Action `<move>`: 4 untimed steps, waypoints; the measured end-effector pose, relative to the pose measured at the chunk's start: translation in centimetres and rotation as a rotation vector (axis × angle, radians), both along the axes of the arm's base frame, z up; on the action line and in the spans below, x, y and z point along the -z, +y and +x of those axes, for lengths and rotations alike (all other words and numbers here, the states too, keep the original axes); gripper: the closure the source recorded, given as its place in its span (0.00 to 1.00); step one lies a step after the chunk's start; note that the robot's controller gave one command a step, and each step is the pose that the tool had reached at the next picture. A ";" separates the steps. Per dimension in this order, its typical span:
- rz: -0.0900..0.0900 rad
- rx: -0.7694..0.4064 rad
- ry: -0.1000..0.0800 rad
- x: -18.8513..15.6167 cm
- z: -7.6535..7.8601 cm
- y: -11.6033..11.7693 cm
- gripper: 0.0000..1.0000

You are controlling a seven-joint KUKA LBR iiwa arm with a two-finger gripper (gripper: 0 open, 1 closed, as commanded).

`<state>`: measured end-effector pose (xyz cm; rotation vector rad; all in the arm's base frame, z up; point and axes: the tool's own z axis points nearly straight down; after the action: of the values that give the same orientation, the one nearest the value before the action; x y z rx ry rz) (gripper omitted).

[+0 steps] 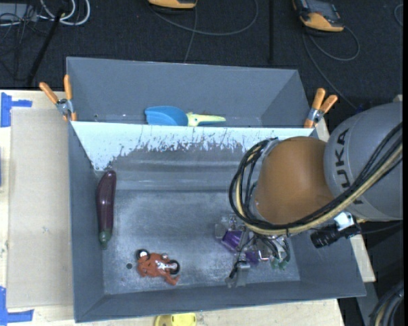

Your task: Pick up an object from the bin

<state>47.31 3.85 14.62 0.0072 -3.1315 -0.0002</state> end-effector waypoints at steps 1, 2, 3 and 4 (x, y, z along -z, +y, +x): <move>0.000 0.001 -0.008 -0.4 0.2 0.0 0.00; 0.001 -0.032 -0.013 4.3 1.2 -5.1 0.00; 0.000 0.104 -0.020 6.3 2.0 -6.5 0.00; 0.008 -0.093 -0.013 7.2 5.2 -13.9 1.00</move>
Offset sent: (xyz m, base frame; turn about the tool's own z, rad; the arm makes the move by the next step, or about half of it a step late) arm 0.0120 -0.0647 -0.0536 -0.0320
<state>52.47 -10.04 7.38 0.1537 -3.1405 -0.0123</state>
